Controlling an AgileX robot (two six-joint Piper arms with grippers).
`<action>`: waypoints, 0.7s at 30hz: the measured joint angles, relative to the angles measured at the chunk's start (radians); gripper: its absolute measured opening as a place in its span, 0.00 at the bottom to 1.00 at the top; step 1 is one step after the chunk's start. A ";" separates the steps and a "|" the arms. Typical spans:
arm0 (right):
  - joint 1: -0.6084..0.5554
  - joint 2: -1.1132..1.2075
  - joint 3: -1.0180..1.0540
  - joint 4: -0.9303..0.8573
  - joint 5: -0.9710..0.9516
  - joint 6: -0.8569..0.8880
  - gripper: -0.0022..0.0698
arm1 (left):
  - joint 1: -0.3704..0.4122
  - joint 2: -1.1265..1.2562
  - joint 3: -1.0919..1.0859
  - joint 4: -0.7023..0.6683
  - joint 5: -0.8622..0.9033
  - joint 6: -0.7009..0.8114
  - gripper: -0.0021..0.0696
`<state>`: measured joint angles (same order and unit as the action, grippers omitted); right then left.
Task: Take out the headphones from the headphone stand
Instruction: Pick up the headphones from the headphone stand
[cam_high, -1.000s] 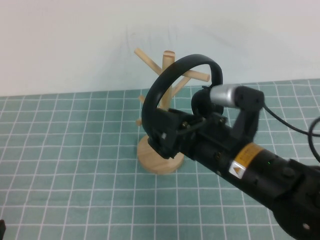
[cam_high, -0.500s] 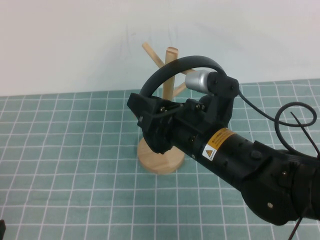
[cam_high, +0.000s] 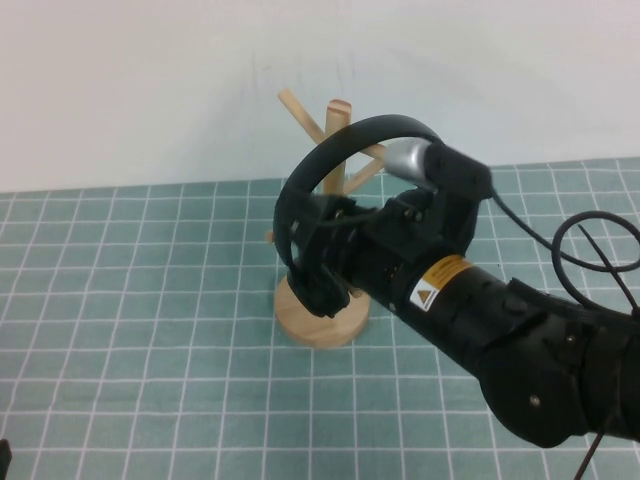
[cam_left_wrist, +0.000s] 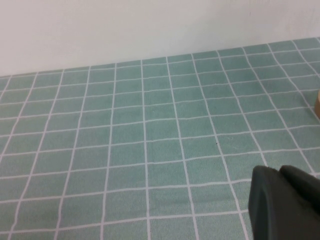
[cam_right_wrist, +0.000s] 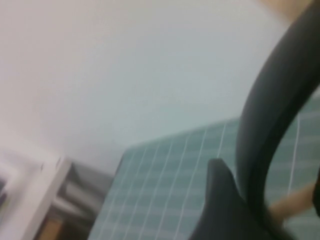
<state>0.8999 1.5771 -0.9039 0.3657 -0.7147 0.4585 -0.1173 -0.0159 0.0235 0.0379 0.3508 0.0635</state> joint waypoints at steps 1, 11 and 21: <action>0.000 0.000 -0.002 0.007 -0.013 -0.002 0.51 | 0.000 0.000 0.000 0.000 0.000 0.000 0.02; 0.000 0.040 -0.037 0.013 -0.041 0.003 0.40 | 0.000 0.000 0.000 0.000 0.000 0.000 0.02; 0.000 0.037 -0.037 0.070 -0.042 0.011 0.02 | 0.000 0.000 0.000 0.000 0.000 0.000 0.02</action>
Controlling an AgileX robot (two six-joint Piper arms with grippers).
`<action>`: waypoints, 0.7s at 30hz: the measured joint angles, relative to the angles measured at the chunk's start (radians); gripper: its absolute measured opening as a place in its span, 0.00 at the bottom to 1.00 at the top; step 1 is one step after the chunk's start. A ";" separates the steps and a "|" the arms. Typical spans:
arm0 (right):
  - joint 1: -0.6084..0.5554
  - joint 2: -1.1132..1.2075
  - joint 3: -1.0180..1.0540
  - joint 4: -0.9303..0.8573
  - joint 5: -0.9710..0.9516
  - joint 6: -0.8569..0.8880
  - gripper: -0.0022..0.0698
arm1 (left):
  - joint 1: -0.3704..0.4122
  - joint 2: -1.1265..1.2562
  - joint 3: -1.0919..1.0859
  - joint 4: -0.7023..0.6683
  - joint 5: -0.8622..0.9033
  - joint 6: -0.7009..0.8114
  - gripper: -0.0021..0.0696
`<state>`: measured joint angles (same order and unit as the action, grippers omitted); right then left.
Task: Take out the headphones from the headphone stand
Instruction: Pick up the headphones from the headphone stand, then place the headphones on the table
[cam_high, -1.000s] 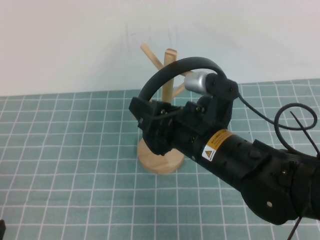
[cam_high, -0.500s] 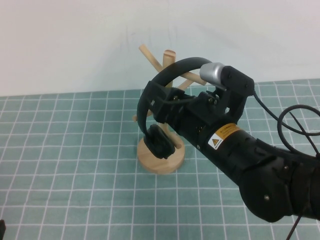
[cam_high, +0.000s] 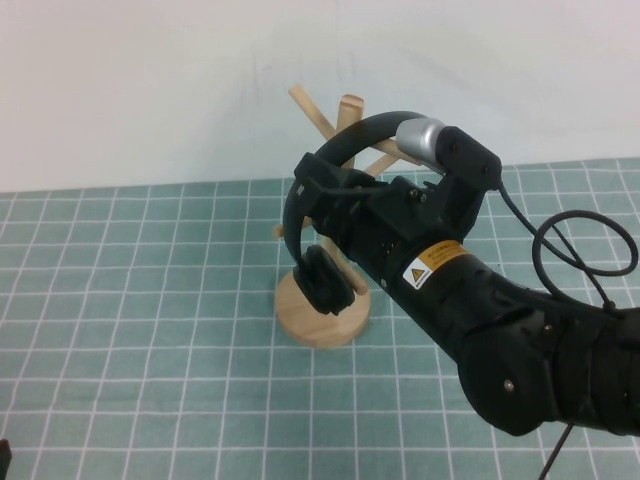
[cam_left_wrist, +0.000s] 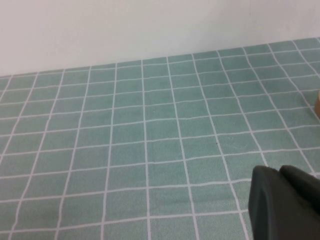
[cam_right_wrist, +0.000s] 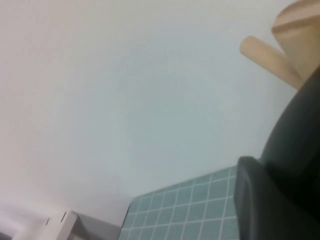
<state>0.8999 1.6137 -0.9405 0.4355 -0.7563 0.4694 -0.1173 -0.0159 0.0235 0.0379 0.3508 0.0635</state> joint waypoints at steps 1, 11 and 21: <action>0.000 -0.008 0.000 -0.006 0.002 0.000 0.02 | 0.000 0.000 0.000 0.000 0.000 0.000 0.02; 0.040 -0.220 0.000 0.080 0.098 -0.282 0.02 | 0.000 0.000 0.000 0.000 0.000 0.000 0.02; 0.040 -0.407 0.013 0.694 0.418 -1.019 0.02 | 0.000 0.000 0.000 0.000 0.000 0.000 0.02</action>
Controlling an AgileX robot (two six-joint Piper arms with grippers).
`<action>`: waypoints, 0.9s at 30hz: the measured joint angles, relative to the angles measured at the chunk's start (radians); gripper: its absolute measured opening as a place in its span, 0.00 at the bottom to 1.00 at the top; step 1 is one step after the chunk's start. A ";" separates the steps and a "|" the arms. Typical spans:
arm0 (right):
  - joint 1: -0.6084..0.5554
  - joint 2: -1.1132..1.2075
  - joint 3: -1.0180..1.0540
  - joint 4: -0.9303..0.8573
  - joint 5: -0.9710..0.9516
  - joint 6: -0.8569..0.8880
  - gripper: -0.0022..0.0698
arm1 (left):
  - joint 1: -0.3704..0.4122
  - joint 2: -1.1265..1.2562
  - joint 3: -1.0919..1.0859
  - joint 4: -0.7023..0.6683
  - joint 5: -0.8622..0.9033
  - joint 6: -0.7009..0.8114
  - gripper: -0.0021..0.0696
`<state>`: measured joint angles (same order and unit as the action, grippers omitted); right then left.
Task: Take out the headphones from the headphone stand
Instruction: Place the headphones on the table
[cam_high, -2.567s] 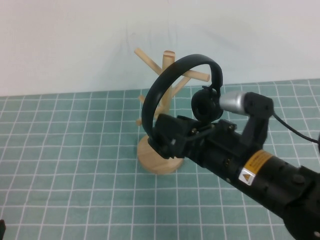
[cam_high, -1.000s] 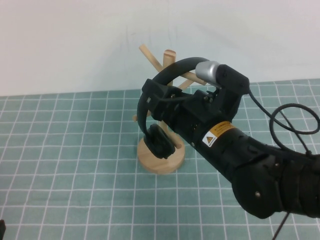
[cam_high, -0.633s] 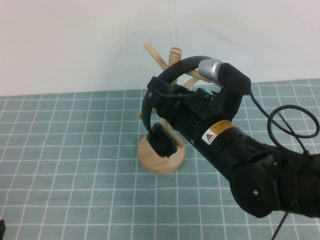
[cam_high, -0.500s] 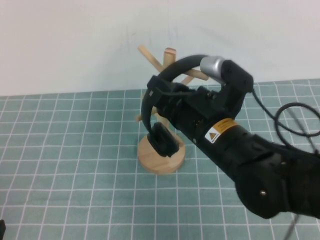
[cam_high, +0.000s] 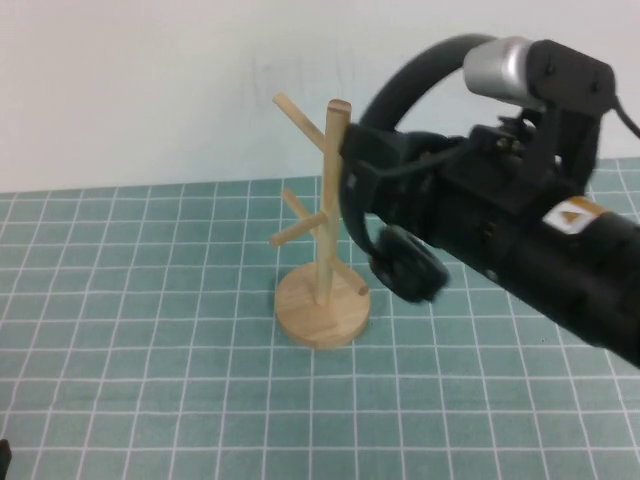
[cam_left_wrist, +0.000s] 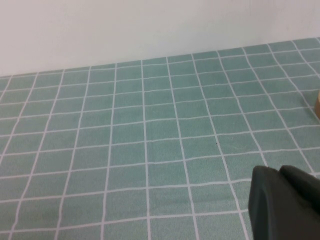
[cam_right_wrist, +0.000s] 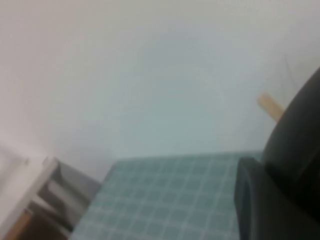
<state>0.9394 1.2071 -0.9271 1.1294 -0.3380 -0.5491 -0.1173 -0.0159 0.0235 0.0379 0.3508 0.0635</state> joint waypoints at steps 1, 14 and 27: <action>0.000 -0.012 0.015 0.107 -0.024 -0.077 0.02 | 0.000 0.000 0.000 0.000 0.000 0.000 0.02; -0.137 0.036 0.231 0.599 -0.031 -0.386 0.02 | 0.000 0.000 0.000 0.000 0.000 0.000 0.02; -0.626 0.413 0.233 0.604 0.730 -0.289 0.02 | 0.000 0.000 0.000 0.000 0.000 0.000 0.02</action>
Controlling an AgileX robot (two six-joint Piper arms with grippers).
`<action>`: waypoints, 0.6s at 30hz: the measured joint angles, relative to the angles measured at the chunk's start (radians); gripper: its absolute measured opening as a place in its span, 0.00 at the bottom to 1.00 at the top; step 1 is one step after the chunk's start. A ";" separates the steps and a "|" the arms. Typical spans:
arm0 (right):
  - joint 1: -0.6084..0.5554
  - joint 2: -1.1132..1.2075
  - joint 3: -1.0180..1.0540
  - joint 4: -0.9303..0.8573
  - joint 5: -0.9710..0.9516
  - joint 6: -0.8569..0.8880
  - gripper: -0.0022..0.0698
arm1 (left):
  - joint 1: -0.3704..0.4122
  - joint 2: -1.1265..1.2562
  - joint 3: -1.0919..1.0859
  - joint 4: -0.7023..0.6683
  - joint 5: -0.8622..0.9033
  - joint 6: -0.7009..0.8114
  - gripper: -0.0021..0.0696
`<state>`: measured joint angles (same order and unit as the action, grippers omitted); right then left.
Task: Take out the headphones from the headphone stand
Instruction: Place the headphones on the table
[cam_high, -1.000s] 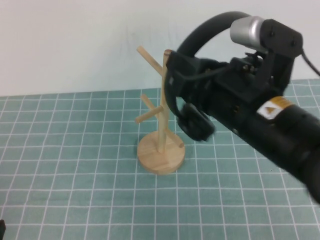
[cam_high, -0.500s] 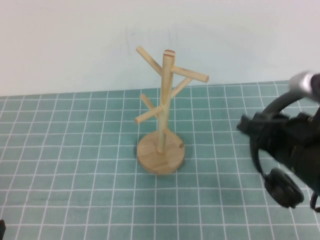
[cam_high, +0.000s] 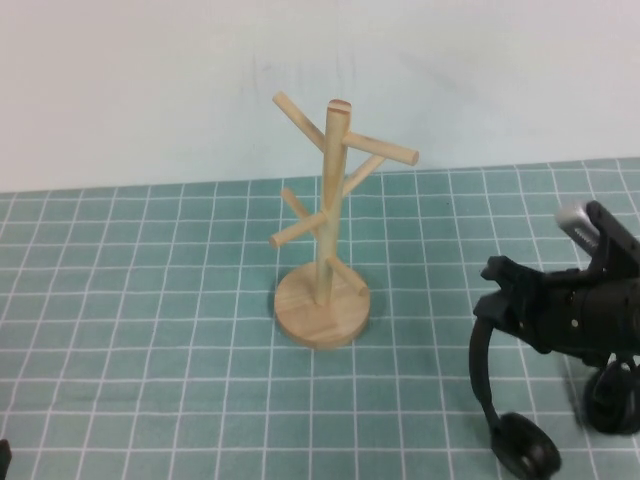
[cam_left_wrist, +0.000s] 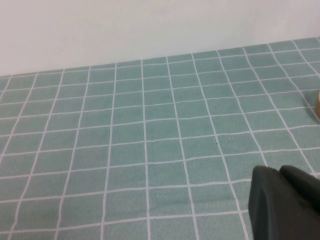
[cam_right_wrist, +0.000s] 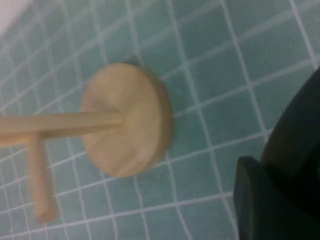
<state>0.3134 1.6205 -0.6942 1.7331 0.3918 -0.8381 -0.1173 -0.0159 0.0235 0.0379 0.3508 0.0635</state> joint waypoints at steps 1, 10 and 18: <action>-0.006 0.026 -0.002 0.000 0.000 -0.005 0.02 | 0.000 0.000 0.000 0.000 0.000 0.000 0.02; -0.012 0.077 -0.027 -0.015 0.002 -0.153 0.50 | 0.000 0.000 0.000 0.000 0.000 0.000 0.02; -0.014 -0.170 -0.027 -0.037 0.002 -0.310 0.42 | 0.000 0.000 0.000 0.000 0.000 0.000 0.02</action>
<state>0.2998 1.4510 -0.7209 1.6957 0.3938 -1.1478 -0.1173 -0.0159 0.0235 0.0379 0.3508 0.0635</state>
